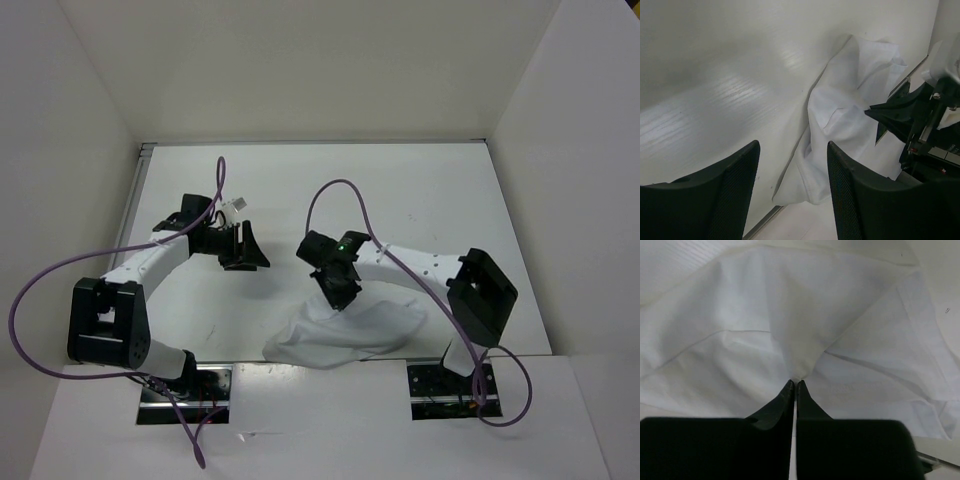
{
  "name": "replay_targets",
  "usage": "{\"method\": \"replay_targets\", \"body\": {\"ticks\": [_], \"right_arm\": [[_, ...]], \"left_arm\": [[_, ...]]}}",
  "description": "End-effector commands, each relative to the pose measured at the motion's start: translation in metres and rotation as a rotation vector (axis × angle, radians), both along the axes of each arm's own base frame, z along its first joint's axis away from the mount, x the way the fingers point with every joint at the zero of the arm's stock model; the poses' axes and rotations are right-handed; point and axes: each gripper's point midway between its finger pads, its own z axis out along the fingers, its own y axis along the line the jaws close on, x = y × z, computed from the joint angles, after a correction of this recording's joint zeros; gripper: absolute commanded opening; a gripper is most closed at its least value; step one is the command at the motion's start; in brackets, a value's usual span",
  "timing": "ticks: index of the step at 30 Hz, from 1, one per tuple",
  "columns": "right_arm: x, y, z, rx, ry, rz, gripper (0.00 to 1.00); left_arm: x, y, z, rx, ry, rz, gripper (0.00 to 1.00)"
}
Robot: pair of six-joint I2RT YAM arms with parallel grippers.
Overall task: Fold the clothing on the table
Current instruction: Move the skirt to the center of the board, then flatten the skirt out
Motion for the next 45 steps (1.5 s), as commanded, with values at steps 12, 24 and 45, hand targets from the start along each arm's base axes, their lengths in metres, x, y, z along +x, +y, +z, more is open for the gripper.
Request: {"method": "replay_targets", "body": {"ticks": [12, 24, 45], "right_arm": [[0.229, -0.060, 0.155, 0.136, -0.563, -0.536, 0.00], [0.211, -0.002, 0.131, 0.057, -0.556, -0.226, 0.65], [0.211, 0.115, -0.042, 0.253, -0.167, 0.231, 0.22]], "left_arm": [[0.013, -0.002, 0.018, -0.018, -0.096, -0.032, 0.64], [0.006, -0.001, 0.014, -0.021, -0.085, -0.025, 0.64], [0.013, 0.000, 0.022, -0.007, -0.101, -0.015, 0.64]]}}
